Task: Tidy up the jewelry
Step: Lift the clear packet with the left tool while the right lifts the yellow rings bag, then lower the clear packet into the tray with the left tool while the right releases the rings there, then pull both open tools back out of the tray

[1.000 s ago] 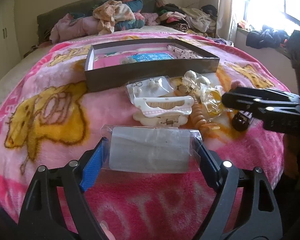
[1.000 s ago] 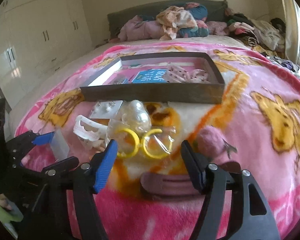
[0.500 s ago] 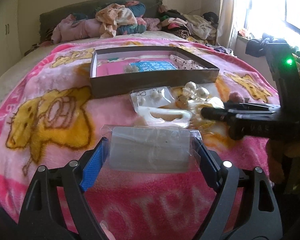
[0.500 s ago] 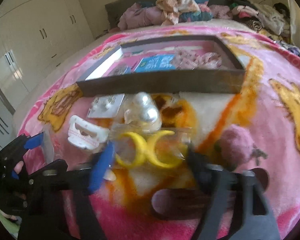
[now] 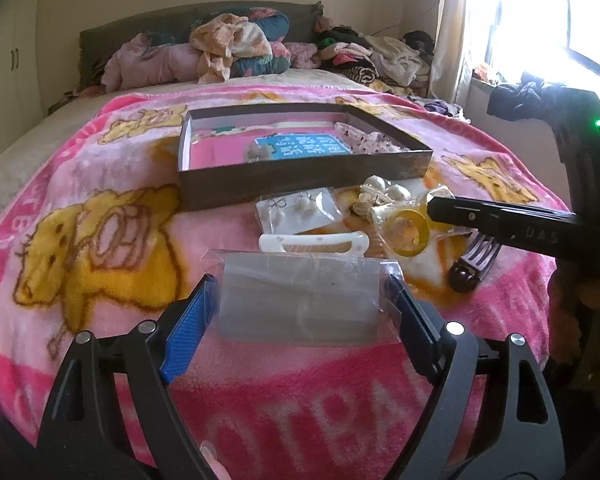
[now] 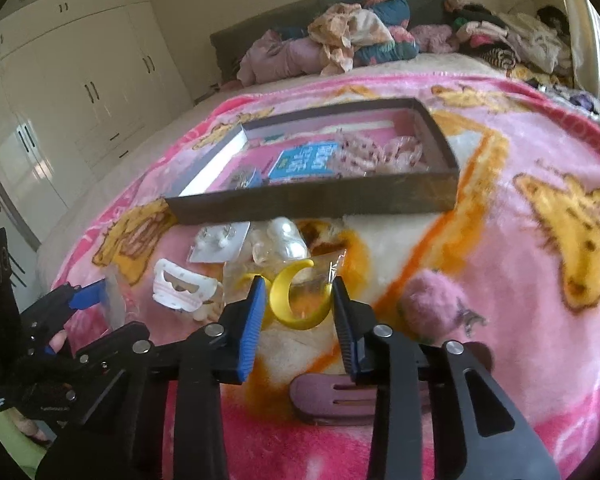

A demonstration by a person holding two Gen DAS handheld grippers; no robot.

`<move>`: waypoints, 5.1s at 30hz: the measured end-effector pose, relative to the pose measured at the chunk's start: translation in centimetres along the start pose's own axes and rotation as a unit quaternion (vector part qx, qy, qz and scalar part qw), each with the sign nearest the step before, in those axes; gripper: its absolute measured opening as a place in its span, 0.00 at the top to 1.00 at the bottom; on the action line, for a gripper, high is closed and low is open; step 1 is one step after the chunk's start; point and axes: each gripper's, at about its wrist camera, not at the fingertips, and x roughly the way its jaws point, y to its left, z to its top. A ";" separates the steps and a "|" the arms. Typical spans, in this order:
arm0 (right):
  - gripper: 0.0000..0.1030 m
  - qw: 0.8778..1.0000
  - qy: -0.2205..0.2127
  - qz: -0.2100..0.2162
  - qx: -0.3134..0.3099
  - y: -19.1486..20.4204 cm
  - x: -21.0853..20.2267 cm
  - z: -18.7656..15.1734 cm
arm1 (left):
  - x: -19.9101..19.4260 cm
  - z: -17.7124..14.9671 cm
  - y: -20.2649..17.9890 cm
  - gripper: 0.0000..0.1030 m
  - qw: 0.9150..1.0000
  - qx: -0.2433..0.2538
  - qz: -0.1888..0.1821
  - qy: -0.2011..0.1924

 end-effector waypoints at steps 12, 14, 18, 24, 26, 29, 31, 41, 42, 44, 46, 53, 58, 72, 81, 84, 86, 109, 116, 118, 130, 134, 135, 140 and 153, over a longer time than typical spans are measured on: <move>0.92 0.999 -0.026 0.011 0.033 -2.0 -3.5 1.5 | 0.3 1.6 -1.3 0.27 1.000 0.002 -0.015 0.002; 0.92 0.999 -0.034 0.007 0.038 -2.5 -4.1 1.9 | 0.4 2.3 -1.5 0.27 1.000 0.005 -0.016 -0.001; 0.92 0.998 -0.052 -0.012 0.035 -3.3 -5.1 3.0 | 0.9 3.7 -2.3 0.27 1.000 0.009 -0.018 -0.006; 0.92 0.996 -0.072 -0.031 0.039 -4.5 -6.2 4.8 | 2.2 5.9 -3.3 0.27 1.000 0.016 -0.016 -0.010; 0.92 0.996 -0.077 -0.037 0.039 -4.8 -6.3 5.4 | 2.6 6.9 -3.5 0.27 1.000 0.015 -0.016 -0.013; 0.92 0.995 -0.087 -0.045 0.038 -5.1 -6.1 6.6 | 2.9 8.4 -3.8 0.27 1.000 0.017 -0.014 -0.022; 0.92 0.994 -0.090 -0.050 0.037 -5.1 -5.9 7.3 | 3.3 9.4 -3.9 0.27 0.999 0.021 -0.014 -0.026; 0.92 0.991 -0.106 -0.073 0.034 -5.9 -5.3 11.1 | 6.3 13.6 -3.1 0.27 0.999 0.021 -0.009 -0.026; 0.92 0.991 -0.107 -0.074 0.034 -6.0 -5.2 11.5 | 6.7 14.0 -3.0 0.27 0.999 0.023 -0.009 -0.024; 0.92 0.991 -0.109 -0.074 0.034 -6.2 -5.0 12.1 | 7.5 14.5 -2.9 0.27 1.000 0.024 -0.005 -0.020; 0.92 0.991 -0.110 -0.071 0.036 -6.4 -4.5 12.6 | 8.5 14.9 -2.7 0.27 1.000 0.026 -0.002 -0.013; 0.92 0.993 -0.092 -0.066 0.035 -6.9 -1.7 13.8 | 11.5 14.9 -2.8 0.27 0.999 0.039 -0.005 0.012; 0.92 0.995 -0.075 -0.062 0.034 -7.0 0.4 14.0 | 13.1 14.5 -2.6 0.27 0.999 0.039 -0.008 0.030; 0.92 0.997 -0.038 -0.056 0.048 -8.2 5.6 14.7 | 14.2 14.7 -1.6 0.27 0.998 0.038 -0.008 0.039; 0.92 0.996 -0.005 -0.064 0.062 -9.3 7.7 13.7 | 14.7 14.7 -0.7 0.27 0.999 0.024 -0.005 0.046; 0.91 0.995 0.004 -0.077 0.061 -9.5 8.1 13.0 | 14.7 14.4 -0.5 0.27 0.999 0.022 -0.004 0.047; 0.88 0.995 0.009 -0.077 0.064 -9.6 8.1 12.5 | 14.8 14.2 -0.5 0.26 0.999 0.020 -0.004 0.050; 0.45 0.994 -0.019 -0.102 0.027 -8.0 4.2 10.0 | 12.7 14.0 -0.7 0.23 1.000 0.008 -0.002 0.029; 0.20 0.991 -0.066 -0.120 0.001 -6.7 1.2 9.9 | 10.7 14.2 -0.6 0.16 1.000 0.002 0.004 0.004; 0.16 0.989 -0.078 -0.123 -0.007 -6.3 0.4 9.9 | 9.9 14.2 -0.5 0.15 1.000 -0.002 0.007 -0.005; 0.10 0.985 -0.107 -0.131 -0.037 -4.2 -3.2 8.7 | 5.1 13.4 0.6 0.11 0.998 -0.040 0.007 -0.045; 0.09 0.984 -0.111 -0.130 -0.046 -3.4 -4.1 8.0 | 3.9 12.5 0.9 0.11 0.997 -0.049 0.009 -0.052; 0.09 0.984 -0.112 -0.130 -0.047 -3.3 -4.2 7.9 | 3.6 12.3 0.9 0.11 0.997 -0.050 0.009 -0.053; 0.09 0.983 -0.118 -0.129 -0.055 -2.4 -5.2 6.8 | 2.2 11.6 0.9 0.11 0.997 -0.046 0.015 -0.065; 0.08 0.982 -0.122 -0.123 -0.075 -0.3 -6.7 4.1 | -0.4 9.4 0.7 0.11 0.996 -0.035 0.025 -0.075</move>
